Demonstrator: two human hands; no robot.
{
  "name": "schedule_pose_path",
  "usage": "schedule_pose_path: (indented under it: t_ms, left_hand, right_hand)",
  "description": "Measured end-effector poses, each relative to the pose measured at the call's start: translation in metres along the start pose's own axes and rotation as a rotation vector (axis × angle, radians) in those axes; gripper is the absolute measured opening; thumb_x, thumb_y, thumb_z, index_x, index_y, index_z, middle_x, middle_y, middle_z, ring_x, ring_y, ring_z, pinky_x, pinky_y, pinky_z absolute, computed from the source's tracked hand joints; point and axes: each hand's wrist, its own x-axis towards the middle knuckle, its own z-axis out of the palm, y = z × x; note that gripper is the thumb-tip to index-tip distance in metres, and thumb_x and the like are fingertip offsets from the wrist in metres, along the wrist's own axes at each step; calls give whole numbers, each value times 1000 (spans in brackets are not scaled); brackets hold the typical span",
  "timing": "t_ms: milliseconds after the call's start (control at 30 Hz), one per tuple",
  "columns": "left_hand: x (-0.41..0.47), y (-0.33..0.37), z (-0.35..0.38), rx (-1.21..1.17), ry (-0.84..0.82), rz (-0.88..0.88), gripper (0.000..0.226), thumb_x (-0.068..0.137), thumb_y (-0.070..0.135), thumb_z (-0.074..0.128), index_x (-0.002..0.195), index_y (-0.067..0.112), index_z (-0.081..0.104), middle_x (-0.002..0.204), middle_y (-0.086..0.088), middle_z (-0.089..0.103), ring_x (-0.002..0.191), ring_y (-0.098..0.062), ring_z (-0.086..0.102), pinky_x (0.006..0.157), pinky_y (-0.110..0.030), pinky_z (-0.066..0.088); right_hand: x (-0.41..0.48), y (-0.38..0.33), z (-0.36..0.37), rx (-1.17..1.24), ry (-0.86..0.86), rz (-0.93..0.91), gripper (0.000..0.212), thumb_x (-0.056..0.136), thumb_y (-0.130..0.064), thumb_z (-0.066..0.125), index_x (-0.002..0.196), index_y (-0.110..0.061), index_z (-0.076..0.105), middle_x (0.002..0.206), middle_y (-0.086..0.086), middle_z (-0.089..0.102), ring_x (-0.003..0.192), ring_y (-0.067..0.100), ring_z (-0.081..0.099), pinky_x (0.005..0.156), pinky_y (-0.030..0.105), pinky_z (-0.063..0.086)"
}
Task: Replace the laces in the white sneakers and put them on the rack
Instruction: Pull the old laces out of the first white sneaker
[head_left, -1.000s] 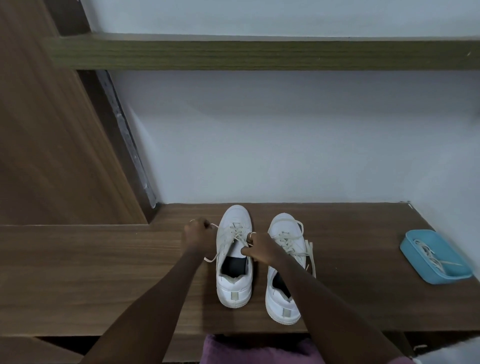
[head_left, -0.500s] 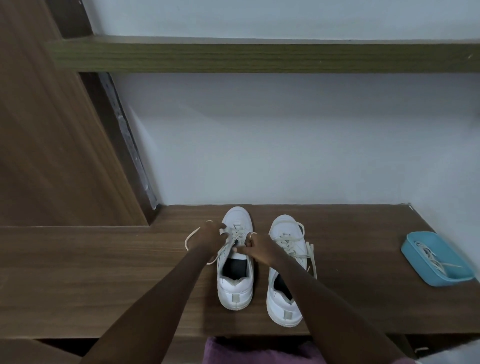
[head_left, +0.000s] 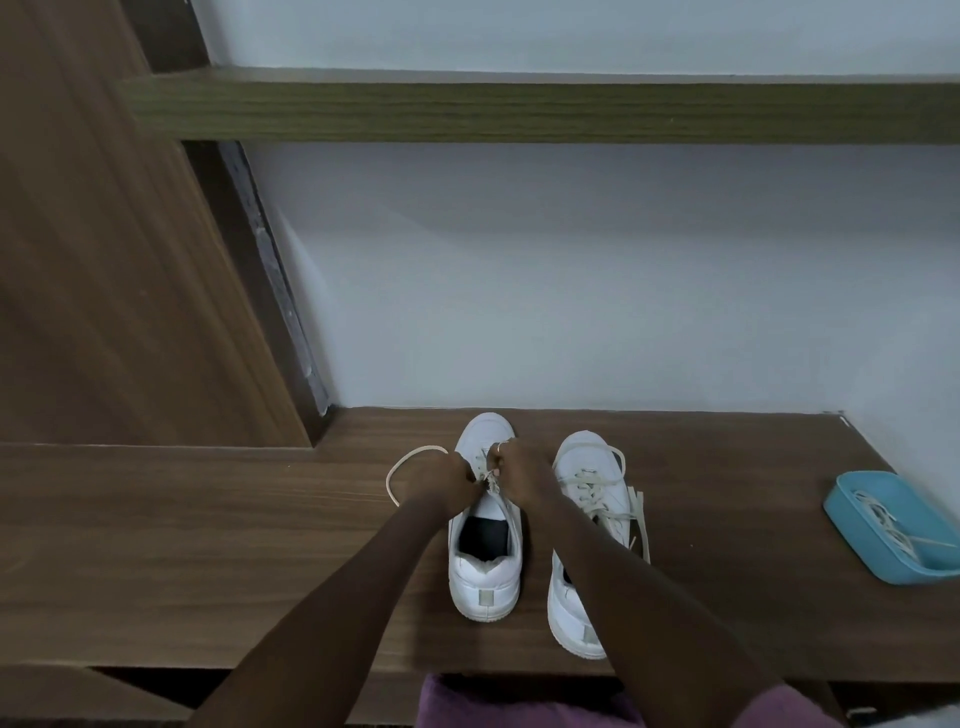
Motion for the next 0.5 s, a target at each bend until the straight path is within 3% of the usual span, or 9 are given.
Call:
schedule_pose_path:
  t_ms: [67,167,267,367,433,500]
  left_hand:
    - [0,3,-2,-41,-1,-7,42,97,36,42,103,1,64,106,-16,65,102,-28,61,69,-29,35]
    - [1,3,-5,-135,-51,-51,29,93,26,49,84,3,65,83,-15,65,88,-27,64,62,-26,40]
    - [7,0,-6,-261,-108,-129,19,89,16,56,71,12,52,64,0,53,64,-18,58,51,-18,45]
    - [9,-4,-4,-357,-107,-161,28,91,19,55,64,11,55,55,4,47,68,-19,60,54,-18,40]
    - [9,-5,-4,-432,-123,-172,34,90,19,57,57,13,50,55,1,50,64,-19,59,54,-20,44]
    - [9,-4,-3,-513,-101,-202,26,88,11,58,63,15,49,57,1,57,62,-19,60,49,-20,50]
  right_hand:
    - [0,2,2,37,-2,-31,36,71,11,39,59,-23,35,75,3,49,73,20,49,69,36,44]
    - [0,9,2,218,70,37,37,67,16,32,59,-20,29,65,1,41,70,22,42,64,33,32]
    - [2,16,1,347,59,104,36,79,14,38,68,-17,50,73,-3,54,81,19,52,71,24,37]
    - [0,12,3,308,-2,61,18,86,2,55,95,-4,70,99,6,68,96,17,60,80,20,41]
    - [2,10,7,248,16,26,15,83,-1,60,89,-5,74,97,8,71,95,18,62,81,25,45]
    - [2,7,6,187,34,23,16,82,-1,60,81,-8,73,92,8,68,88,20,61,79,28,46]
